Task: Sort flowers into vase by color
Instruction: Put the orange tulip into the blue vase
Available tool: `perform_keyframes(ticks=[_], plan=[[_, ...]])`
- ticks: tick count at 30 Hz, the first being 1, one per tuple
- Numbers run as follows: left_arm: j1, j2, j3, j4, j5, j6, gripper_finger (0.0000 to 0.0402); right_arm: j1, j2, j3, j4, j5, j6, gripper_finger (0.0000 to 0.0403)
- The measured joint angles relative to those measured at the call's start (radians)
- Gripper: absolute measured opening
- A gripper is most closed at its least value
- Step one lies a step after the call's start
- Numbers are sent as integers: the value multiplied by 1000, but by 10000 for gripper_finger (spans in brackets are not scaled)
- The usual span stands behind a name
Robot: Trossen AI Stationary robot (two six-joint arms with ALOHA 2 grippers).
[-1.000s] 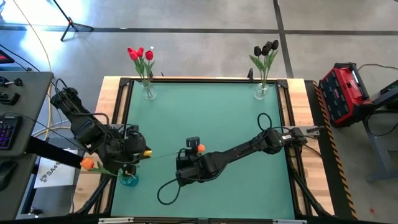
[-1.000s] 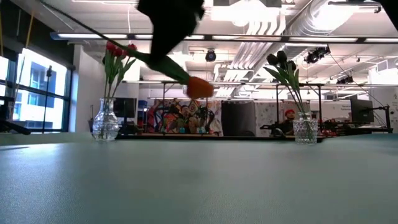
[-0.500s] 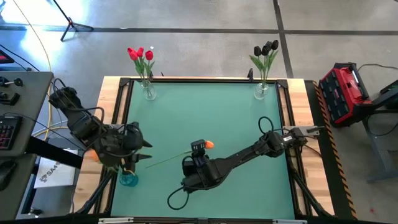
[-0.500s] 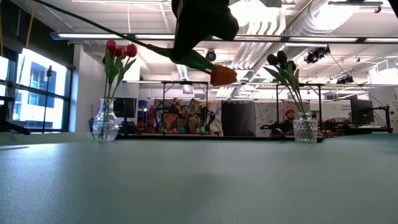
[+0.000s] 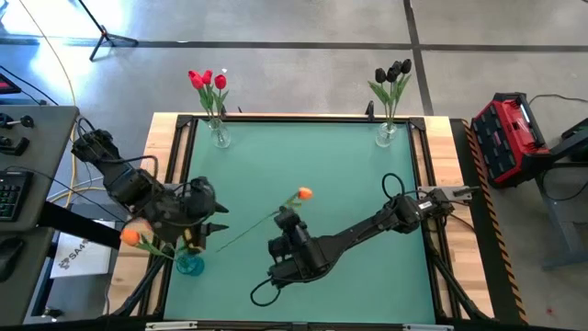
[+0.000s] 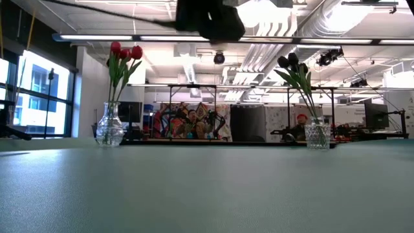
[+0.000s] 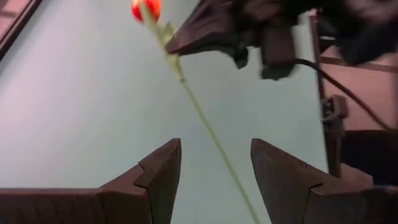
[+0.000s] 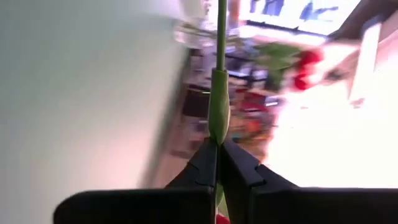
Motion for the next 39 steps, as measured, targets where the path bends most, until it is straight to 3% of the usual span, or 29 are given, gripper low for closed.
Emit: perform_keyframes(ticks=[6,10,19,28,39], plan=[[80,35,0,27,55,-10,184,8,0,0,143,202,-411,0],[125,43,0,76,77,-11,184,-1,1,5,197,205,-591,0],[196,50,0,86,64,-20,184,-24,2,56,229,210,-603,0],[235,123,0,47,72,-16,184,-14,-68,60,393,164,-650,0],[238,136,0,76,145,6,184,-7,-67,60,441,124,-707,0]])
